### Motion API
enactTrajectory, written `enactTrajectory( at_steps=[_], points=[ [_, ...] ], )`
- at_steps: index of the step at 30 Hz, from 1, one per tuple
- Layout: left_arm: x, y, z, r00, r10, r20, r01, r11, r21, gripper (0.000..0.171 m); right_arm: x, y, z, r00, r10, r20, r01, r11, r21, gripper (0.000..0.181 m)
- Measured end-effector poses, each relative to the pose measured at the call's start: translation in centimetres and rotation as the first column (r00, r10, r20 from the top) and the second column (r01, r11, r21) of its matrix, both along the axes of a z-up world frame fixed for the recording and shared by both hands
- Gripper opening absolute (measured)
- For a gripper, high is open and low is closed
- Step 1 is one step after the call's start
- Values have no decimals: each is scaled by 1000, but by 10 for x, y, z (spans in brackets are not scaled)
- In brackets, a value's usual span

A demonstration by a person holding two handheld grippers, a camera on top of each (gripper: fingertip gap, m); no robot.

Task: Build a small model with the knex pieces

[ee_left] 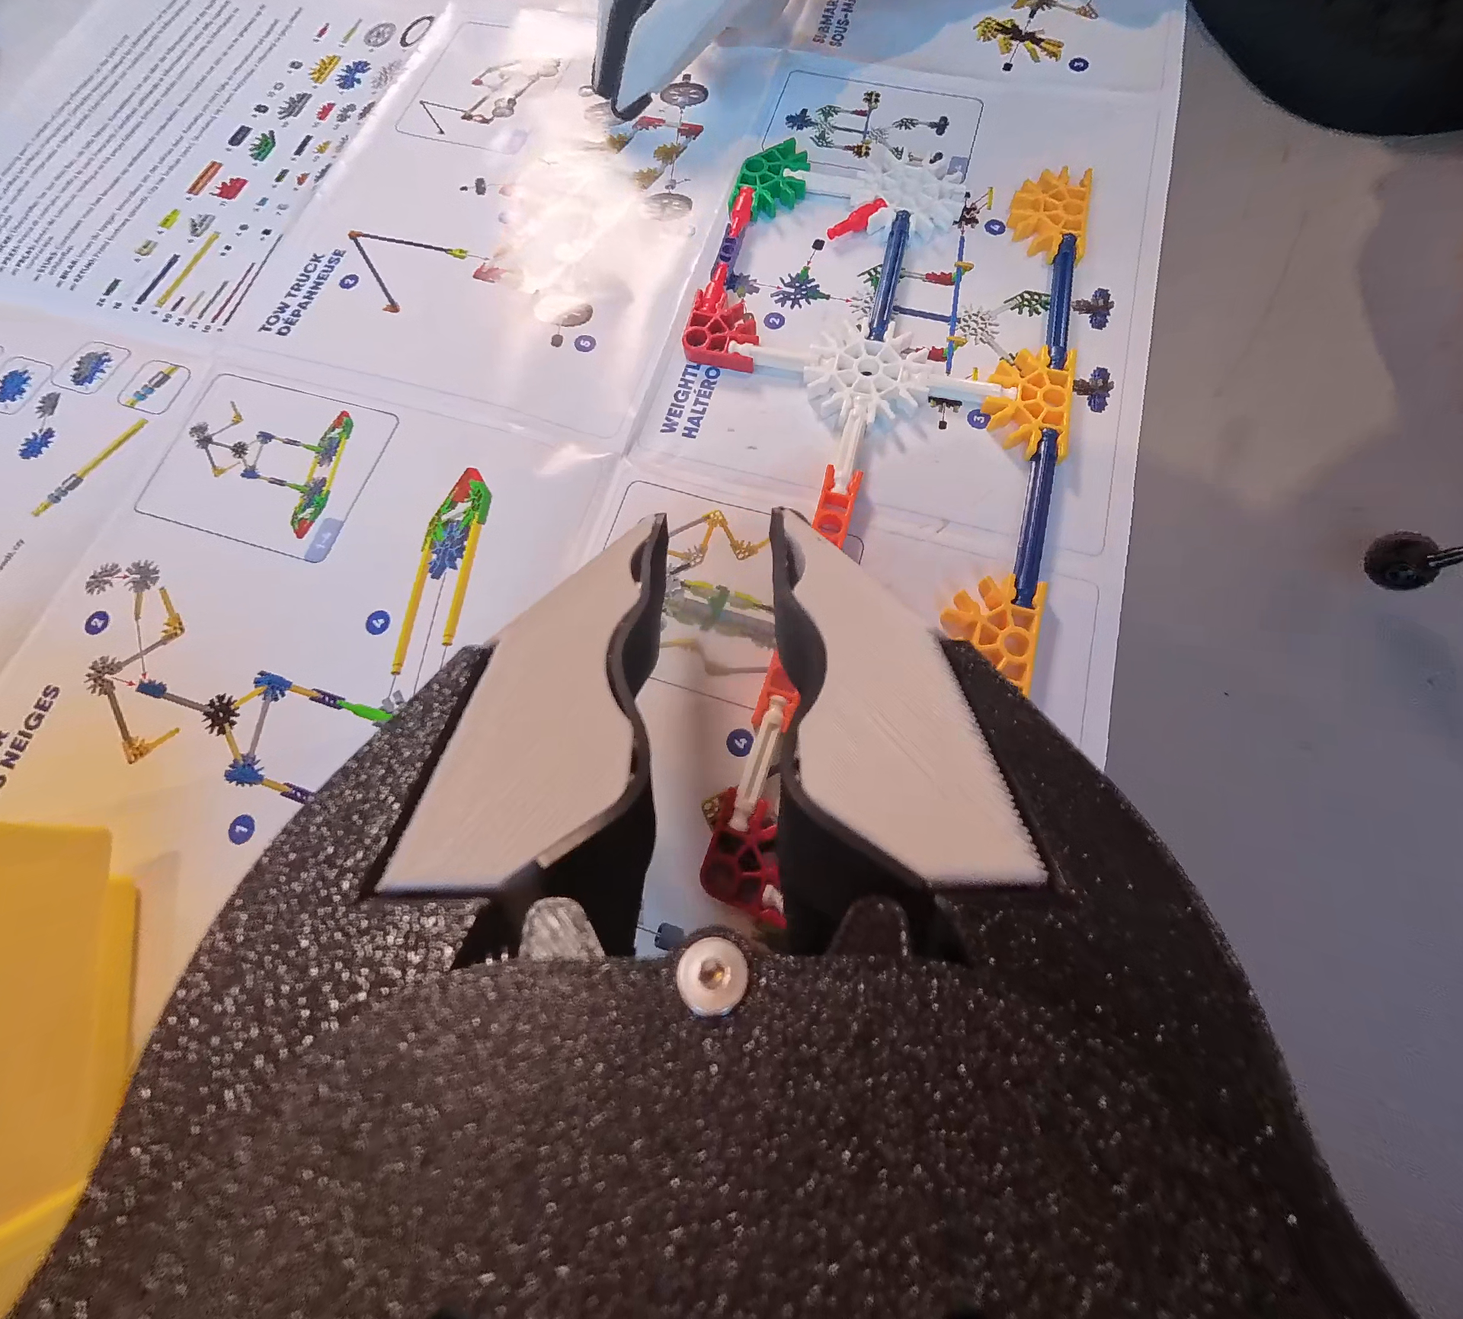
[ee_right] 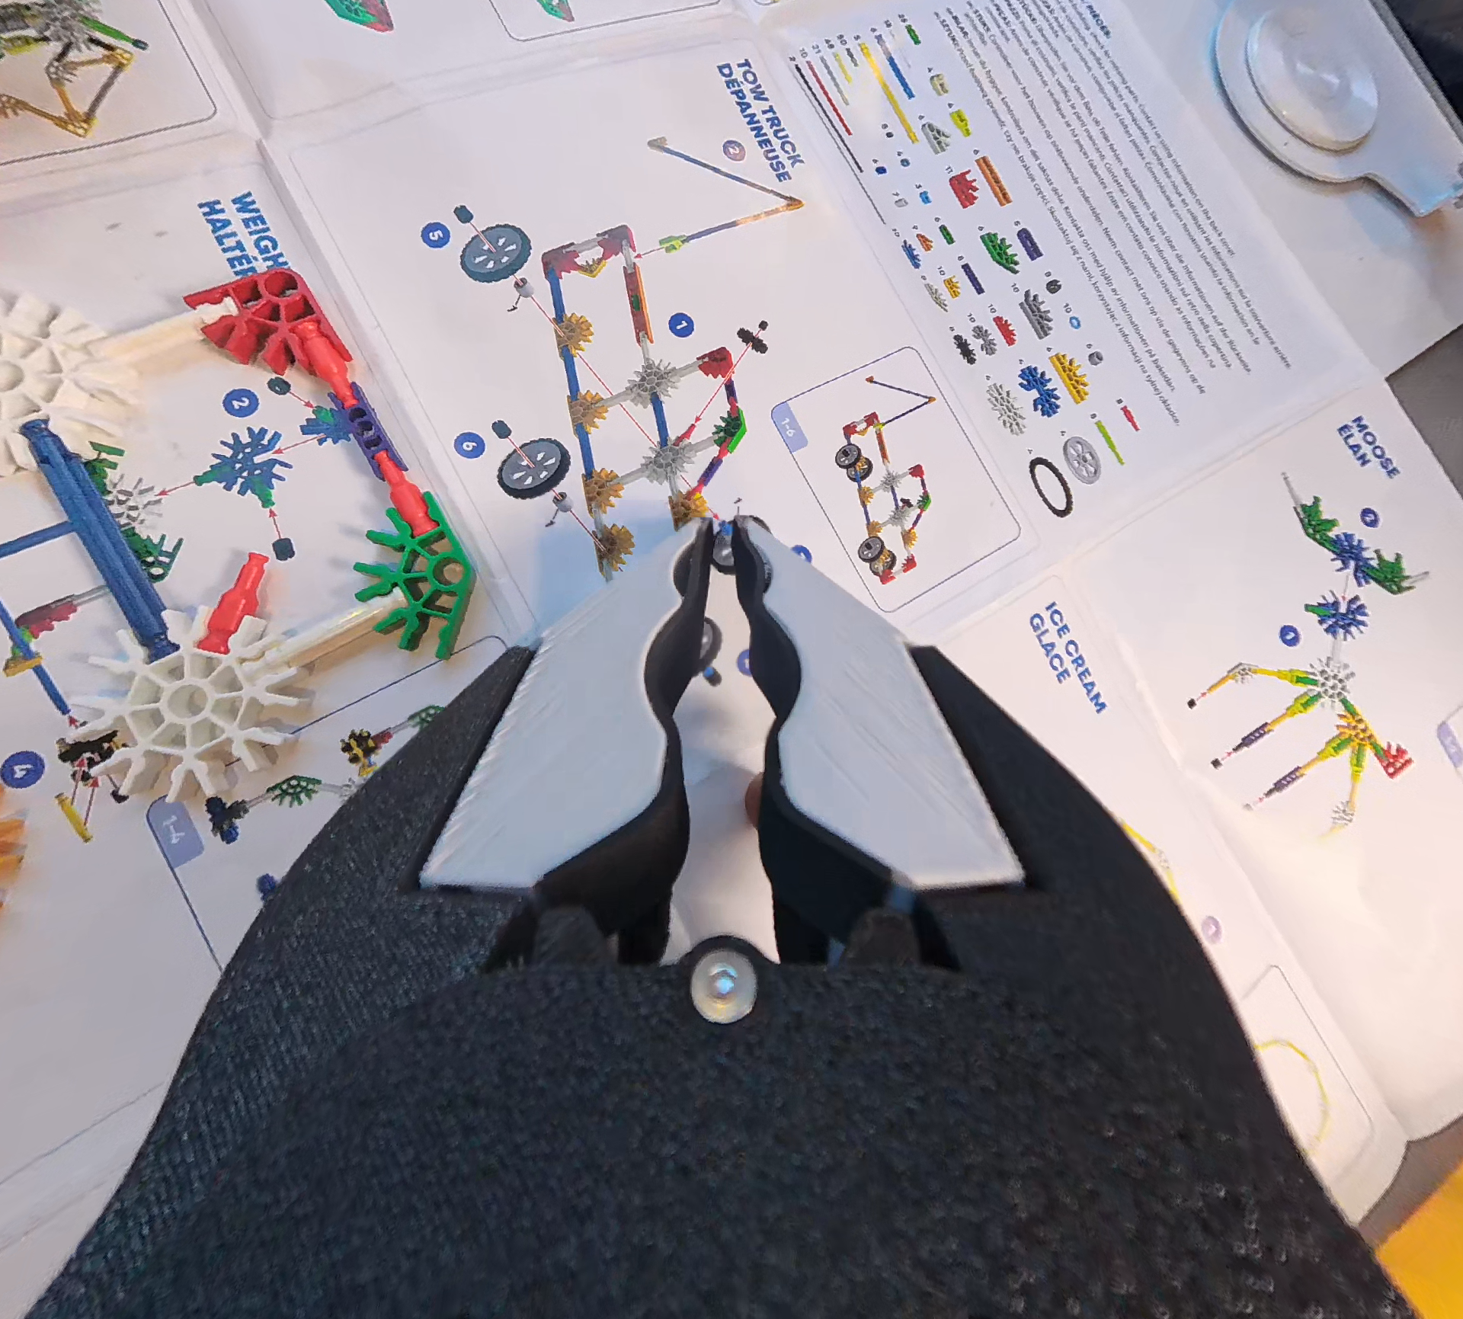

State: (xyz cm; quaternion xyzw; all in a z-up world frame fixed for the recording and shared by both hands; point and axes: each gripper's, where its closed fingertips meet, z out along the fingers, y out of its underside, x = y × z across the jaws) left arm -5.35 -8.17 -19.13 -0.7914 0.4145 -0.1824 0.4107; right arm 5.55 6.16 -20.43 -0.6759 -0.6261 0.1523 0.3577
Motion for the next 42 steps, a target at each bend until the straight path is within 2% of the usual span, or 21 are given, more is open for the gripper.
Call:
enactTrajectory(
  at_steps=[7, 12, 17, 35, 39, 42],
  points=[
    [7, -11, 1, 996, -79, 36, 80, 996, -34, 20, -3, -3, 0, 1000, 12, -8, -12, 1000, 1, 0],
    [14, -20, -9, 989, -146, -22, 144, 988, -49, 18, -3, -3, 0, 1000, 13, -6, -13, 1000, 1, 0],
    [15, -22, -18, 984, -156, -89, 152, 987, -57, 10, -3, -2, 0, 1000, 13, -20, -13, 1000, -9, 0],
    [11, -19, -19, 987, -137, -82, 131, 989, -70, 9, -3, -4, 2, 998, 35, -45, -36, 999, -26, 1],
    [10, -14, -7, 993, -107, -42, 107, 994, -13, 14, -3, -3, 2, 999, 33, -43, -34, 999, -20, 1],
    [8, 4, 15, 998, -14, 53, 11, 998, 61, 19, -3, -3, 2, 998, 33, -44, -33, 999, -14, 0]
  ],
)
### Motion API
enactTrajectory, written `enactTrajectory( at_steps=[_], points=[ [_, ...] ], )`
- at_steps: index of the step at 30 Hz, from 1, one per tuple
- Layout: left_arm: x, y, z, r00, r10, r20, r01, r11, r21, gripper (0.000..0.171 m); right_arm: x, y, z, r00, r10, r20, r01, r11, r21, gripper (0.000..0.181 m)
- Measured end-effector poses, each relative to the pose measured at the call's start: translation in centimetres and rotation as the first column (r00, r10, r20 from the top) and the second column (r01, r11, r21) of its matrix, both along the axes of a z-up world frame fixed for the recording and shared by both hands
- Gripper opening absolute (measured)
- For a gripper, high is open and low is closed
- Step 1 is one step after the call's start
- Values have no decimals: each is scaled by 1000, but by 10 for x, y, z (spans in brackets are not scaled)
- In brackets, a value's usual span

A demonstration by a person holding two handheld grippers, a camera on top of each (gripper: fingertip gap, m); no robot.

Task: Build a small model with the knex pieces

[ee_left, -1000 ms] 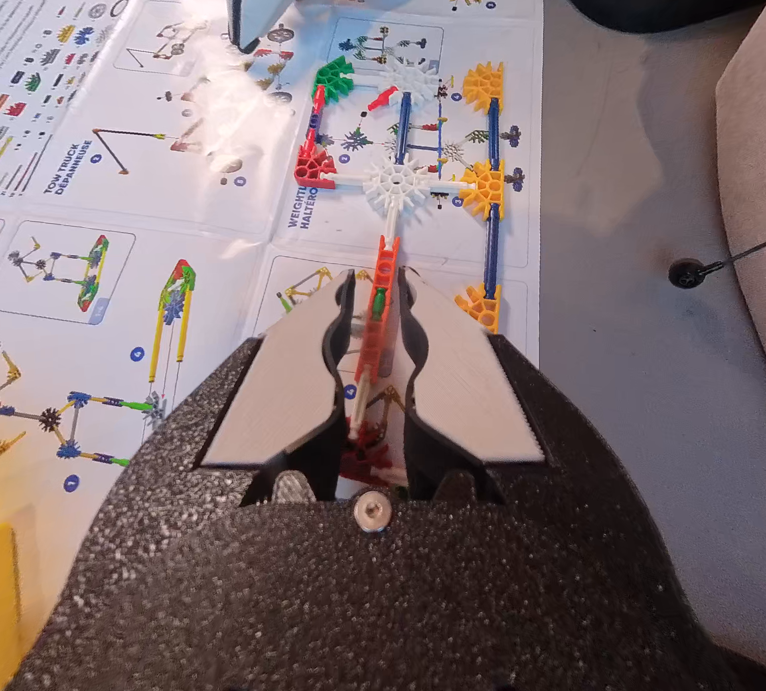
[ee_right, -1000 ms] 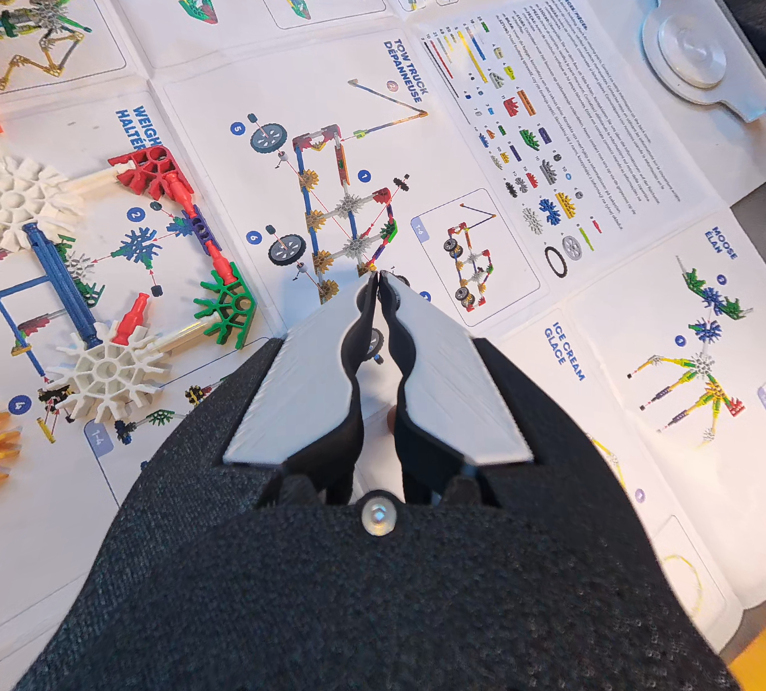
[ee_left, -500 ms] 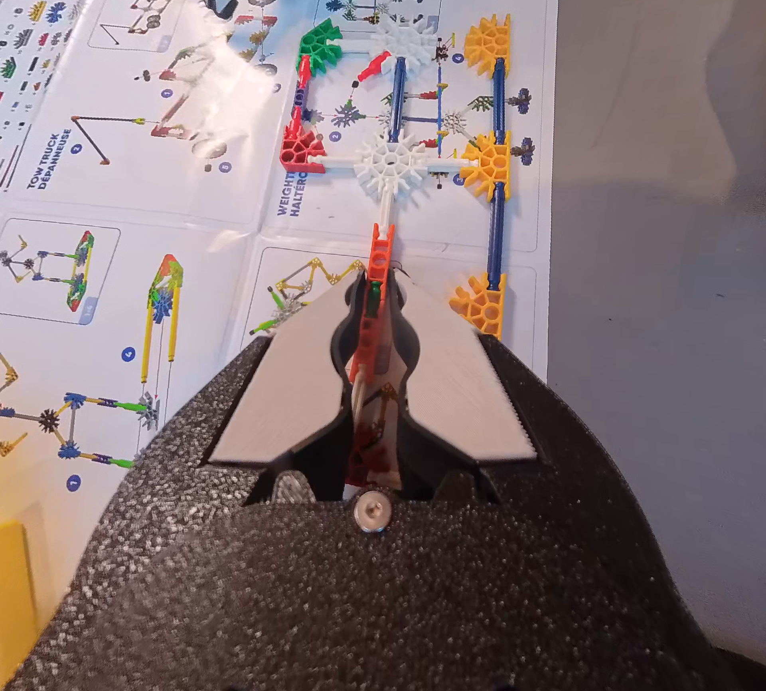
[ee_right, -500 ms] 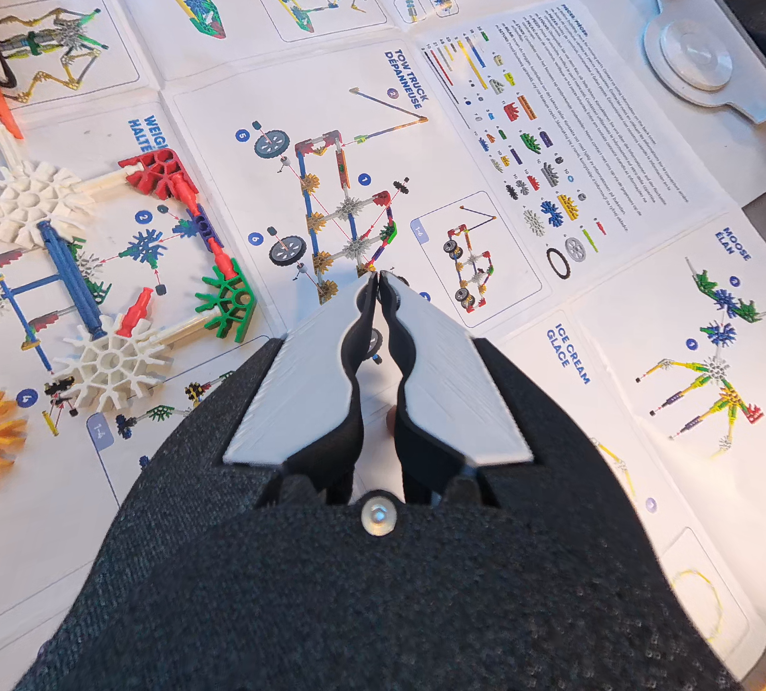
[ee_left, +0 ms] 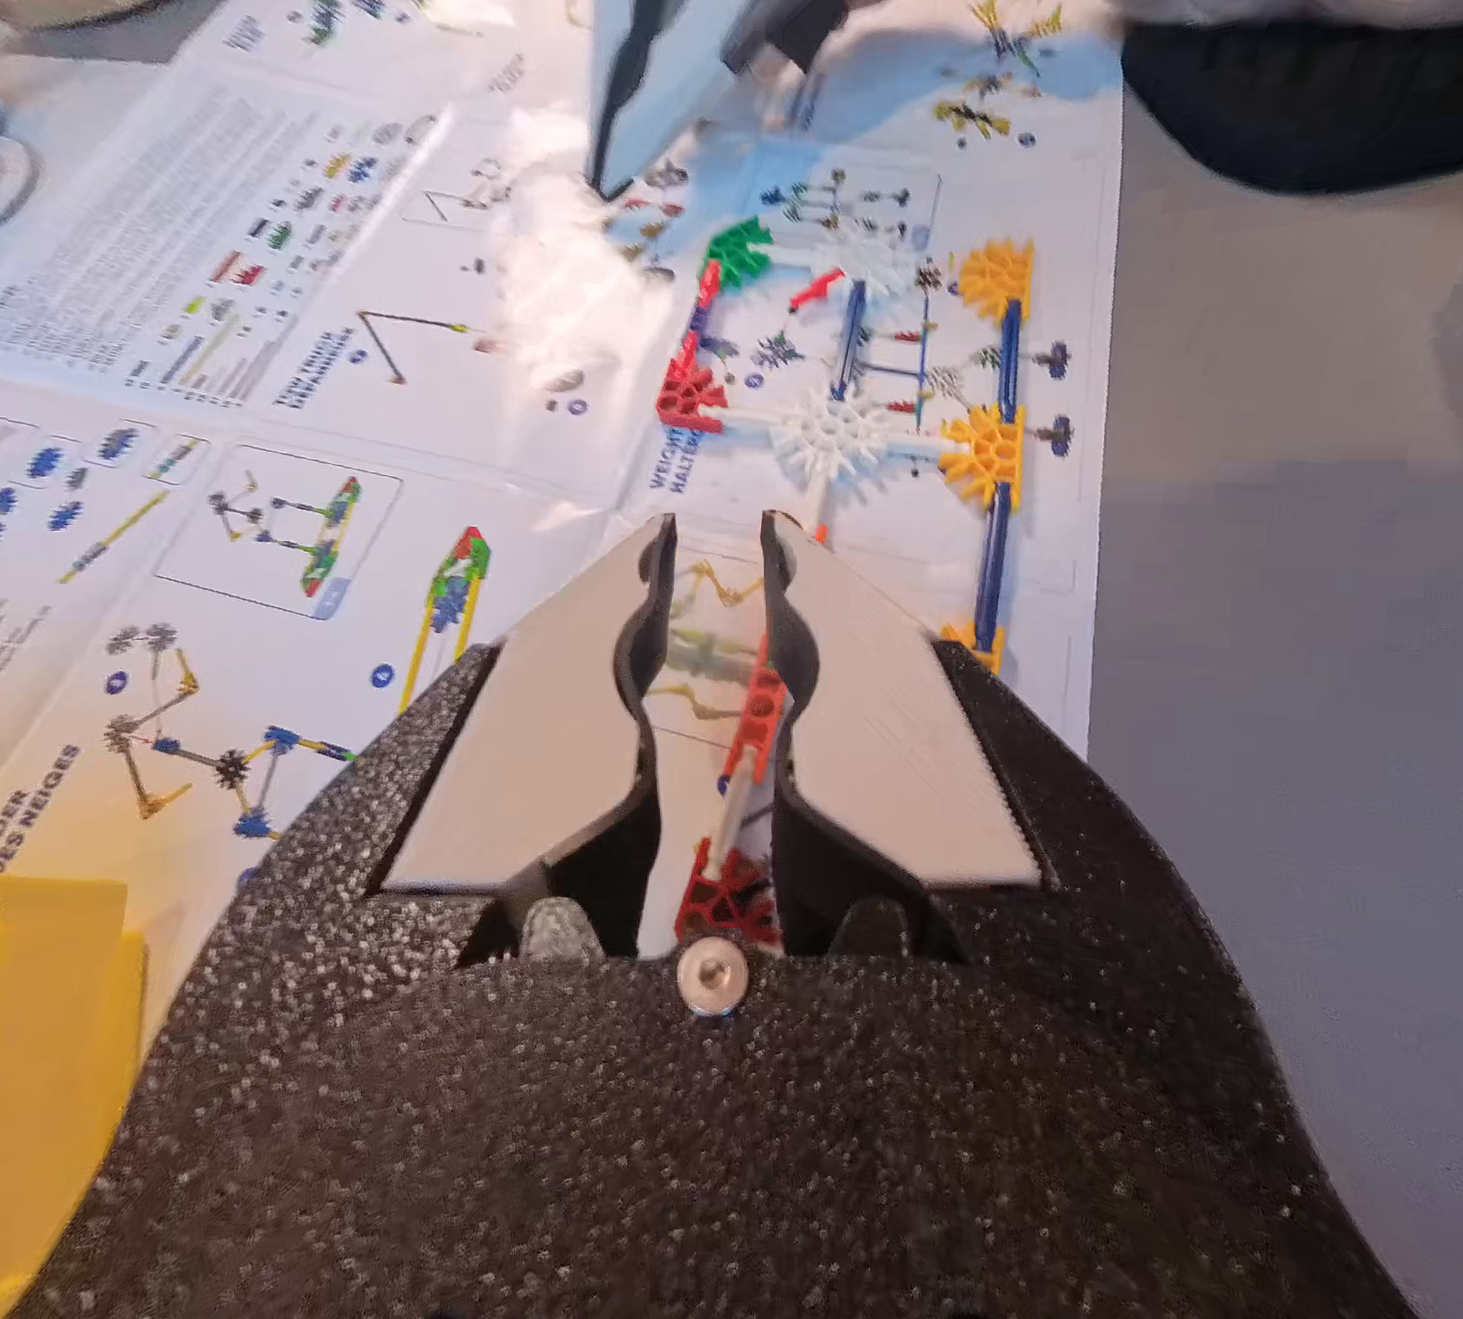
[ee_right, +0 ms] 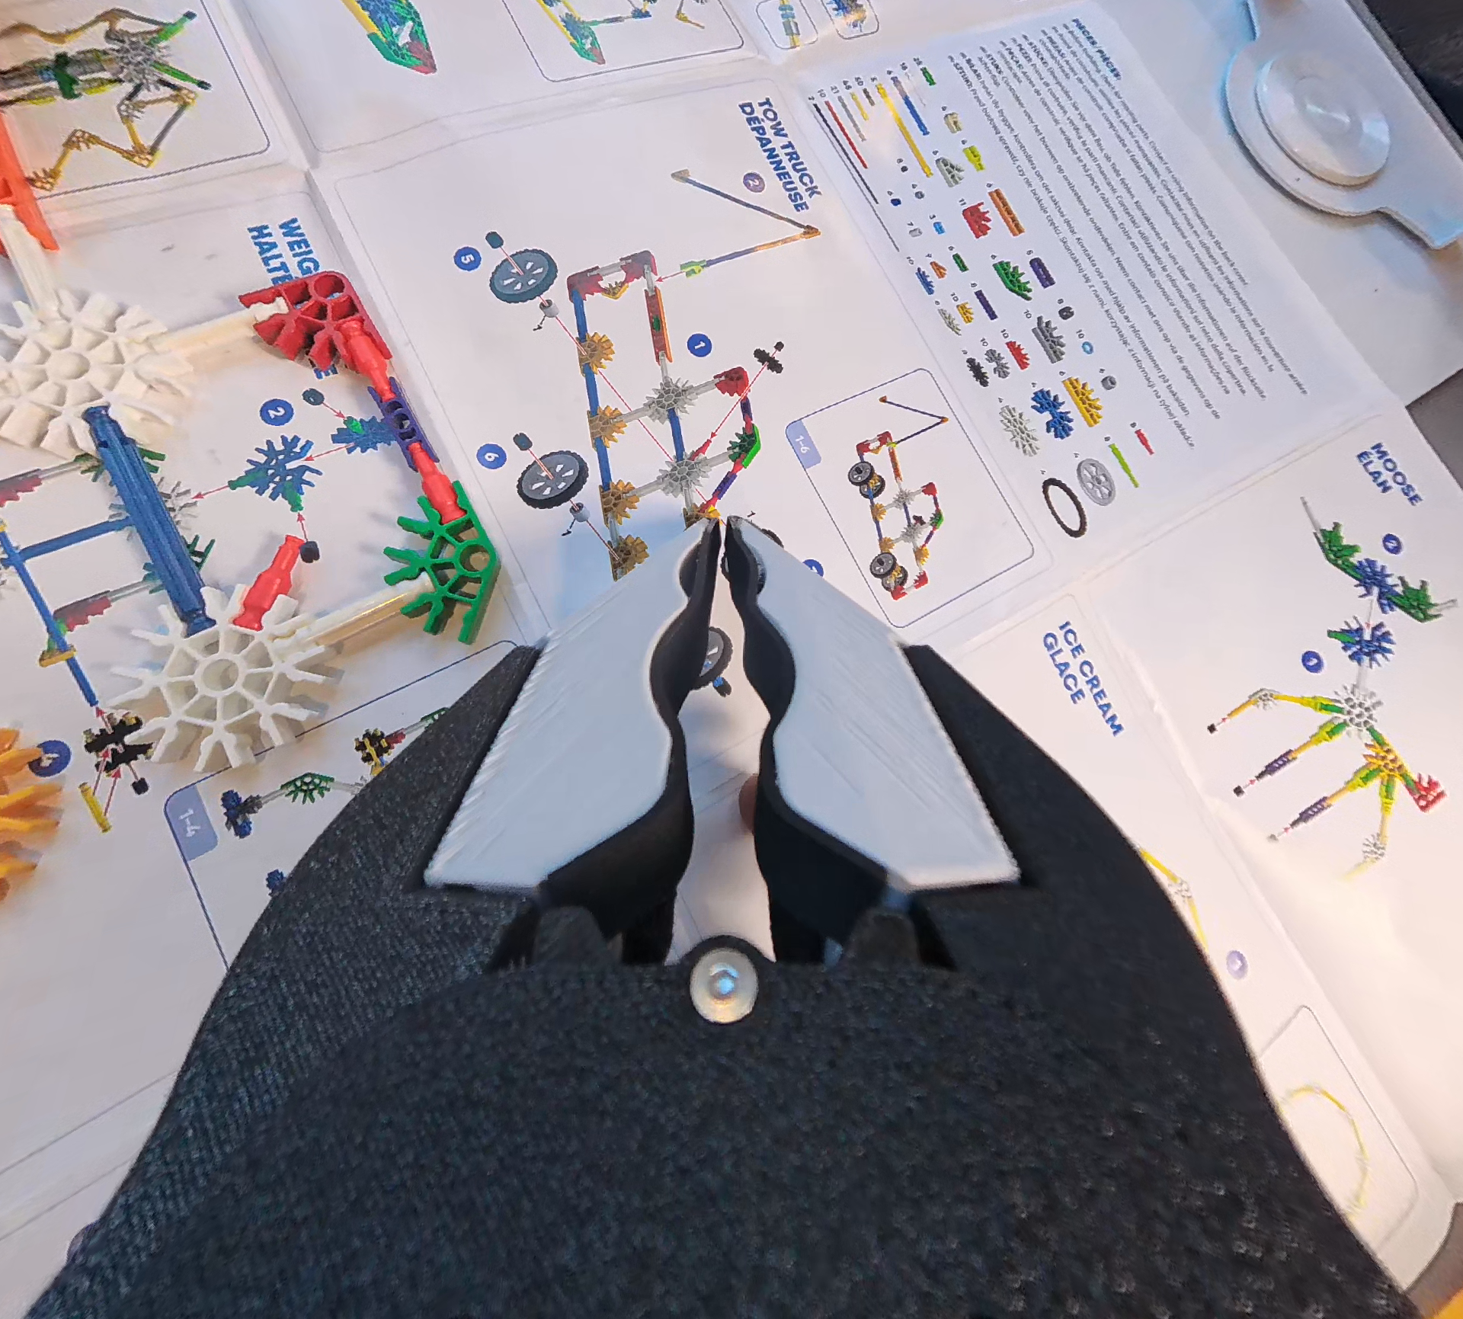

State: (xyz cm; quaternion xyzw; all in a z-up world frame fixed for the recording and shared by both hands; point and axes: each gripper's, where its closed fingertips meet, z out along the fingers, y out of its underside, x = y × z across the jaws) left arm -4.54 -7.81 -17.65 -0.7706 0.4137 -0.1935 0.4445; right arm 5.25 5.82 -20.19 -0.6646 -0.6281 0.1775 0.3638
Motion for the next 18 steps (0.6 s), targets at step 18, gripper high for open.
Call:
enactTrajectory(
  at_steps=[18],
  points=[
    [-44, 62, 43, 872, 397, 288, -434, 898, 77, 22, 1, -4, -2, 1000, 17, 22, -17, 1000, -8, 0]
  ],
)
